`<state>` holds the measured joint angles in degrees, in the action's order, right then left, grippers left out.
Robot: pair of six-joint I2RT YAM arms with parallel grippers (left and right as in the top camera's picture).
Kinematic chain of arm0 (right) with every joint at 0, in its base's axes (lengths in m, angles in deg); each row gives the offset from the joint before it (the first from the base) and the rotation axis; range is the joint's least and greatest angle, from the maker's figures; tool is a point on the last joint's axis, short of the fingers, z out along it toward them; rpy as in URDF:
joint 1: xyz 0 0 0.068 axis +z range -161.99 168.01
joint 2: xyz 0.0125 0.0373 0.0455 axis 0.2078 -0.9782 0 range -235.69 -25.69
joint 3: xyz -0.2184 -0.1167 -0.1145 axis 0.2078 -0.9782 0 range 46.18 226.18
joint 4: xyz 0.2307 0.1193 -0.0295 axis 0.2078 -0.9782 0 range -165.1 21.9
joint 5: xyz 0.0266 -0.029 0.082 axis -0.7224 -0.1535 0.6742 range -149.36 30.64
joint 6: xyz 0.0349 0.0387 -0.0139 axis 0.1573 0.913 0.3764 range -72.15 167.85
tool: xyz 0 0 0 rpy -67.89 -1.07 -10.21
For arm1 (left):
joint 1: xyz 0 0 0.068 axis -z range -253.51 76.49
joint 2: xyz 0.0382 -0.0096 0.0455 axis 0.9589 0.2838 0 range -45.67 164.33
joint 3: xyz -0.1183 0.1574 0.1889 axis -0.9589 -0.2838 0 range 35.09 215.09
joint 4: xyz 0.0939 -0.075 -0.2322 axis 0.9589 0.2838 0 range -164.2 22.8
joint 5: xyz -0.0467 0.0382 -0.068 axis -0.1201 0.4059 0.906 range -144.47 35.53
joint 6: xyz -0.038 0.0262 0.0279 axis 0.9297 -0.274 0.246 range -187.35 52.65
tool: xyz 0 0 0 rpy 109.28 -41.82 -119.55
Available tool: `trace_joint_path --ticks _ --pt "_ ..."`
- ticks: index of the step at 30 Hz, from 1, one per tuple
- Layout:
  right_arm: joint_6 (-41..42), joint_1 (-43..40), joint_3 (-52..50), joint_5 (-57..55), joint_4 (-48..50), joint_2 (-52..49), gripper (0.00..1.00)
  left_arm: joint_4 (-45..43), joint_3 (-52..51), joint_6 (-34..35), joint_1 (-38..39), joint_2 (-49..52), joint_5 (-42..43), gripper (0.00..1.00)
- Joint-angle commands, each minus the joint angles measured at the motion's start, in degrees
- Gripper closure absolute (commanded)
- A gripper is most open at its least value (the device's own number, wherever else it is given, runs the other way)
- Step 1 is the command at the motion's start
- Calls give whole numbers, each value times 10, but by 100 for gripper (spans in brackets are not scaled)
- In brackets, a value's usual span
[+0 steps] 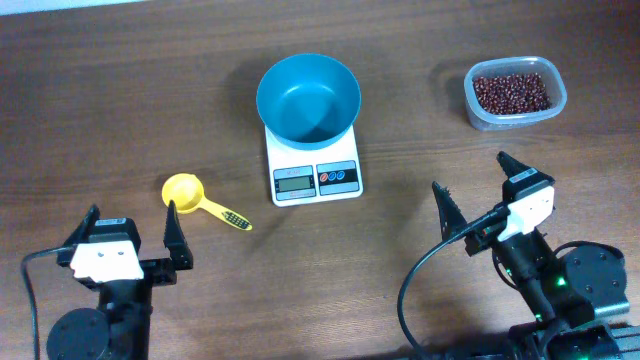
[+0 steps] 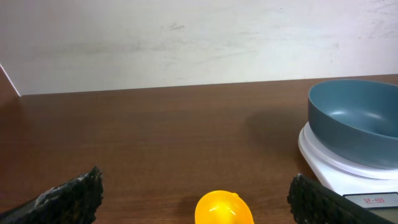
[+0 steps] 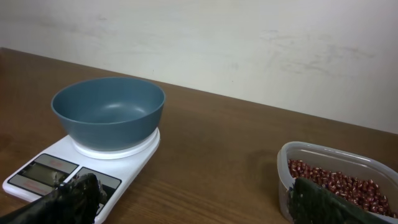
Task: Scoop item into bowl and weigh 50g on scale
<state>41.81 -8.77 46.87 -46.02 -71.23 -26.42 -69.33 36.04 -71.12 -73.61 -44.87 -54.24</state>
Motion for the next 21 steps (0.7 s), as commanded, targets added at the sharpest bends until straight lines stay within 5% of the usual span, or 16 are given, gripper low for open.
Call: trace_joint_path --ticks 1,21 --pt "1 5 -4 1 -2 5 1 -2 -4 3 -3 -1 9 1" --pt "1 5 -4 1 -2 5 1 8 14 3 -3 -1 56 1"
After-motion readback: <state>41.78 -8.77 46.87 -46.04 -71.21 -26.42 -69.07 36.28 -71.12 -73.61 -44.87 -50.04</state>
